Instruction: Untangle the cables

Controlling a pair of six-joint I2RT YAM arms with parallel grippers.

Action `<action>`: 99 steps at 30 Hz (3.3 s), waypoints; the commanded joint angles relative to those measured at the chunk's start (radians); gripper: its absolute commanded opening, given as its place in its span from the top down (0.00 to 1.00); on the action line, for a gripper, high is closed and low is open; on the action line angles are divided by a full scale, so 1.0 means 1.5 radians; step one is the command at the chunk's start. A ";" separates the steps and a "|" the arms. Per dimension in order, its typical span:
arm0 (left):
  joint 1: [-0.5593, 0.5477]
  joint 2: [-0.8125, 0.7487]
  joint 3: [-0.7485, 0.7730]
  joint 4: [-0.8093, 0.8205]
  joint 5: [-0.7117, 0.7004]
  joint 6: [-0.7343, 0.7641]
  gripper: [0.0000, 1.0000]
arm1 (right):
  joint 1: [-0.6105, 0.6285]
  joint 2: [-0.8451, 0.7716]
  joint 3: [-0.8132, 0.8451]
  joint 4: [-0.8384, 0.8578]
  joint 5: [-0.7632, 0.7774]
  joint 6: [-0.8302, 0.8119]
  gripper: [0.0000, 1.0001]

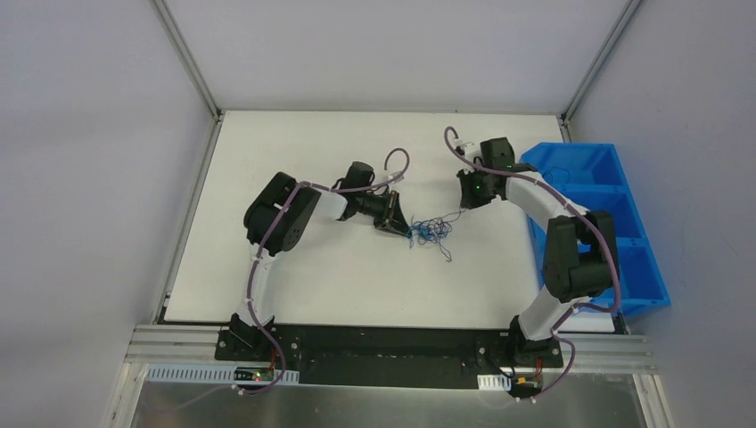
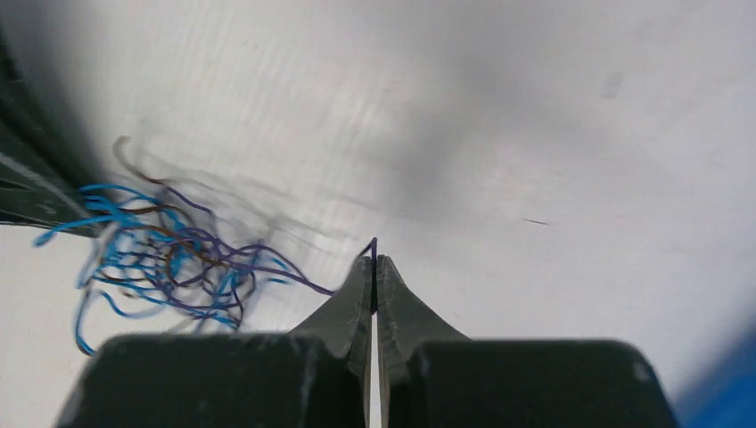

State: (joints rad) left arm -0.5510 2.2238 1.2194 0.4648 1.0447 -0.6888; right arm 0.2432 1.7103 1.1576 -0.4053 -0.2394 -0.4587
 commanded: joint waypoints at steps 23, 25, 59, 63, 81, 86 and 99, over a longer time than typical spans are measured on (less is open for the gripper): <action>0.253 -0.207 -0.102 -0.590 0.009 0.485 1.00 | -0.262 -0.129 0.311 0.073 0.177 -0.044 1.00; 0.264 -0.214 -0.092 -0.637 -0.010 0.529 1.00 | -0.285 -0.118 0.340 0.072 0.176 -0.045 1.00; 0.511 -0.168 0.029 -0.969 -0.271 0.846 1.00 | -0.453 0.004 0.598 0.105 0.134 -0.064 1.00; 0.510 -0.179 0.041 -0.970 -0.228 0.829 1.00 | -0.455 -0.012 0.586 0.099 0.081 -0.049 1.00; 0.415 -0.204 0.076 -0.962 -0.166 0.769 1.00 | -0.467 -0.045 0.623 0.045 -0.060 0.043 1.00; 0.398 -0.199 0.087 -0.958 -0.161 0.763 1.00 | -0.467 -0.032 0.714 0.041 -0.056 0.076 1.00; 0.376 -0.194 0.088 -0.937 -0.161 0.742 1.00 | -0.483 -0.050 0.660 0.064 -0.044 0.053 1.00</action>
State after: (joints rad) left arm 0.0193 1.9499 1.3331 -0.9321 0.7780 0.4313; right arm -0.4610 1.6638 2.2078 -0.3603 -0.3042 -0.3725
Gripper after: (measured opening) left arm 0.055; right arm 0.009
